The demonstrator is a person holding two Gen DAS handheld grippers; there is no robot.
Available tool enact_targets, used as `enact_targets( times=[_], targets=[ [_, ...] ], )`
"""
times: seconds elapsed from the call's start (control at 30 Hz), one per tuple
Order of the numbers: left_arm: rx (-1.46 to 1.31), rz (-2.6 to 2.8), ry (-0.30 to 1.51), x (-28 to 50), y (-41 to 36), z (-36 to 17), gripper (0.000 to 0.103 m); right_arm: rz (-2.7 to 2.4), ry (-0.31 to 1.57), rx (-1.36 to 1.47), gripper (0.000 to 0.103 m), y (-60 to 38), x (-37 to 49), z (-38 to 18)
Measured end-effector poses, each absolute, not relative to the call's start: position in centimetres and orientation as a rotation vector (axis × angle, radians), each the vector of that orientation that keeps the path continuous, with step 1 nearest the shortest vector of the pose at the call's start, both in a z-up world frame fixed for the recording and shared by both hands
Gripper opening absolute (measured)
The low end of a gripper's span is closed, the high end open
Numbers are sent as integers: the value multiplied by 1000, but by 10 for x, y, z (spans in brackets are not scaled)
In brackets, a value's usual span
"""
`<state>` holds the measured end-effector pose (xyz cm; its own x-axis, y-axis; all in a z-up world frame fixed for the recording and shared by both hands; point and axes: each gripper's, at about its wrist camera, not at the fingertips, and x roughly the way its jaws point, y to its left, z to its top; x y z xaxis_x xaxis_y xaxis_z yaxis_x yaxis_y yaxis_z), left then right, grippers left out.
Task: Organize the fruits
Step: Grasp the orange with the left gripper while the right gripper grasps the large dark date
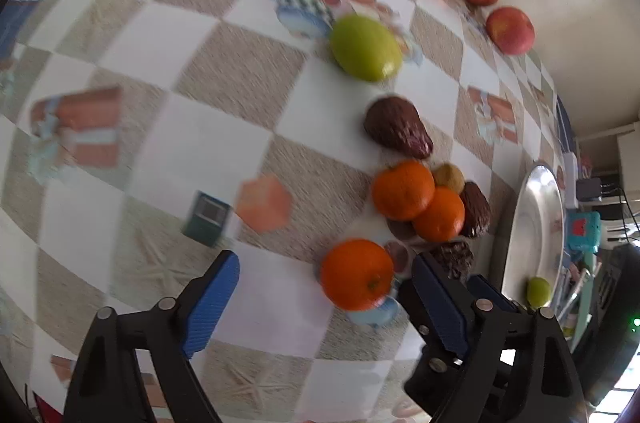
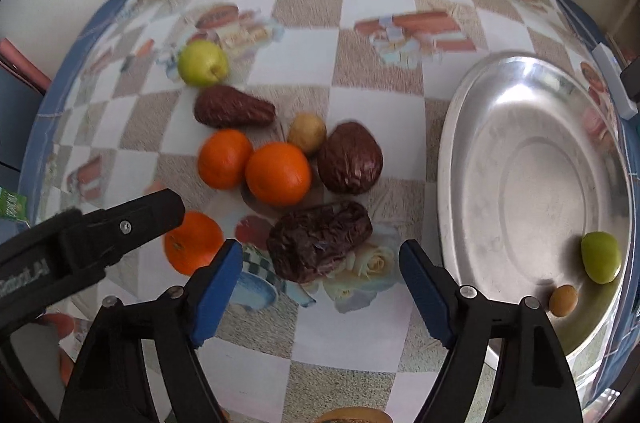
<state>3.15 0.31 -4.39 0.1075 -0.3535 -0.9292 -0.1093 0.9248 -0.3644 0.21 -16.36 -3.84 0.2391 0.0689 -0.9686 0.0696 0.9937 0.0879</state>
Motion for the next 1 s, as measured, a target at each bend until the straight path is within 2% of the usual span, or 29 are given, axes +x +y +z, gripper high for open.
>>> enact_targets(
  times=[0.17,0.23,0.47,0.8,0.83,0.93,1.0],
  targets=[
    [-312,-192,1460,27,-10,-42,88,-9,1368,117,82,-165,5,-50],
    [-280,-187,1453,26,-12,-42,83,-10,1367,107,82,-165,6,-51],
    [-286,-233,1452,25,-22,-42,41,-9,1367,80,82,-160,7,-54],
    [-378,-168,1438,26,-1,-43,40,-8,1364,67,82,-149,4,-57],
    [-394,-160,1437,27,2,-43,40,-6,1362,72,80,-151,5,-57],
    [-470,-122,1429,29,17,-45,40,-24,1344,71,67,-154,6,-54],
    [-497,-91,1422,29,24,-45,40,-22,1337,97,67,-157,6,-52]
  ],
)
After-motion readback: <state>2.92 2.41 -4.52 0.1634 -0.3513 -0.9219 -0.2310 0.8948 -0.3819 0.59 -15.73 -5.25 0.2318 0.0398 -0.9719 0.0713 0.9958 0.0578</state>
